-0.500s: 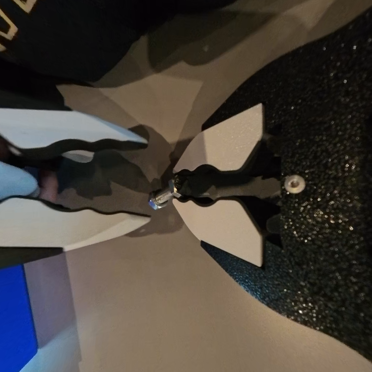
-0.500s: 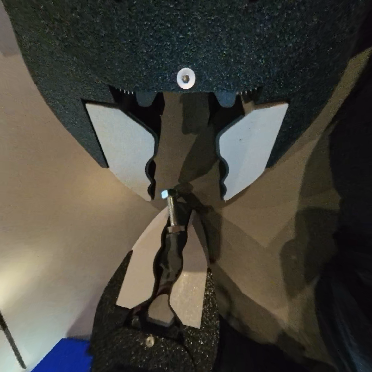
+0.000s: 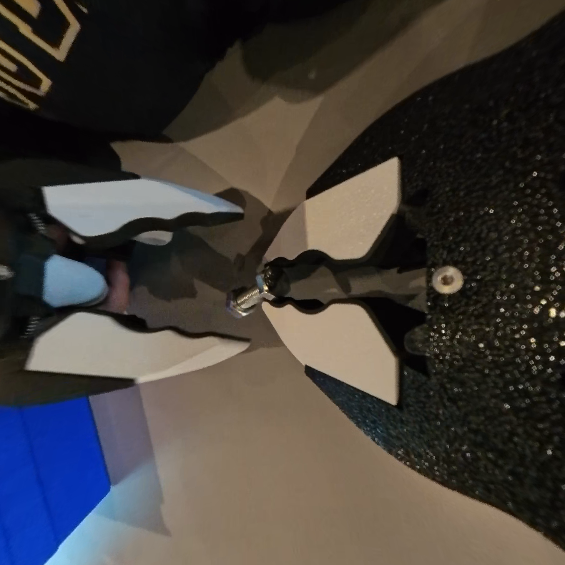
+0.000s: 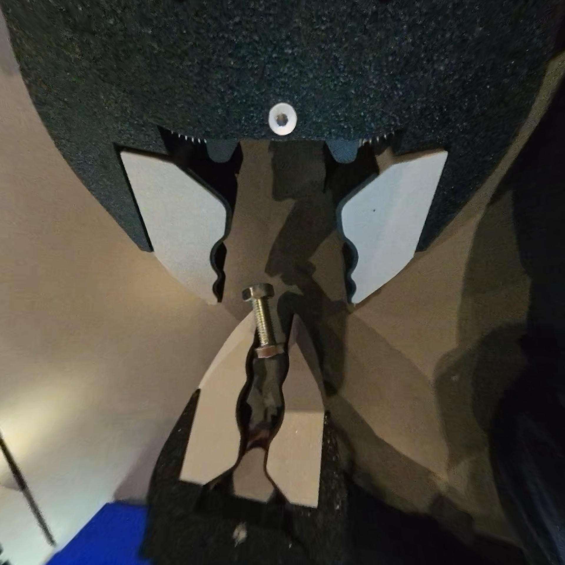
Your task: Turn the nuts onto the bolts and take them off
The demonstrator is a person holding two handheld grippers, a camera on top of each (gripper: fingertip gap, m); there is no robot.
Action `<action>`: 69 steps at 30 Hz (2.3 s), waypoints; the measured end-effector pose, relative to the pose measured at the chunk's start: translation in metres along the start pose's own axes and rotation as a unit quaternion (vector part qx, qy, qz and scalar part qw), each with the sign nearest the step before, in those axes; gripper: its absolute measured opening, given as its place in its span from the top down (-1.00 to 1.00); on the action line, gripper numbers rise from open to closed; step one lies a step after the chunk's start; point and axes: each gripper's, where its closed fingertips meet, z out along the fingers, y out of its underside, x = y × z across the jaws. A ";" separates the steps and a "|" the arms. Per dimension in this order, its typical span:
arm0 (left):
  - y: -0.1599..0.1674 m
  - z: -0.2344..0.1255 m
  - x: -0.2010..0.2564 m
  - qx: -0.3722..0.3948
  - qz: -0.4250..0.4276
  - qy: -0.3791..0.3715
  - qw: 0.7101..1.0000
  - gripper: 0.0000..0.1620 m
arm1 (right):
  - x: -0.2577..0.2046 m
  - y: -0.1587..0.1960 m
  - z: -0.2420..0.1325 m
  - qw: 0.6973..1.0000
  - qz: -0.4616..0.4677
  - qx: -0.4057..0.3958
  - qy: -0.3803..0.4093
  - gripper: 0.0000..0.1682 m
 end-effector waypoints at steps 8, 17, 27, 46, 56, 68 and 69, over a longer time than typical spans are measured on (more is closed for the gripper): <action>-0.001 0.001 0.000 0.003 0.002 0.000 1.000 0.78 | -0.004 -0.005 -0.010 1.000 -0.009 0.011 -0.014 0.30; -0.001 0.001 0.001 0.003 0.007 0.004 1.000 0.79 | -0.003 -0.006 0.002 1.000 -0.007 0.018 0.000 0.06; -0.002 -0.001 -0.012 0.013 -0.033 -0.023 0.999 0.79 | -0.006 -0.012 -0.015 0.998 -0.002 0.049 -0.027 0.47; -0.011 -0.011 -0.024 0.057 -0.041 -0.068 0.995 0.78 | 0.043 0.026 -0.020 0.989 0.119 -0.025 0.089 0.48; -0.014 -0.014 -0.027 0.073 -0.057 -0.065 0.994 0.77 | 0.036 0.055 -0.033 0.978 0.179 -0.092 0.059 0.68; -0.013 -0.012 -0.025 0.065 -0.053 -0.060 0.995 0.78 | 0.032 0.057 -0.029 0.978 0.181 -0.095 0.049 0.71; -0.013 -0.012 -0.024 0.065 -0.053 -0.059 0.995 0.78 | 0.032 0.057 -0.029 0.978 0.180 -0.095 0.051 0.70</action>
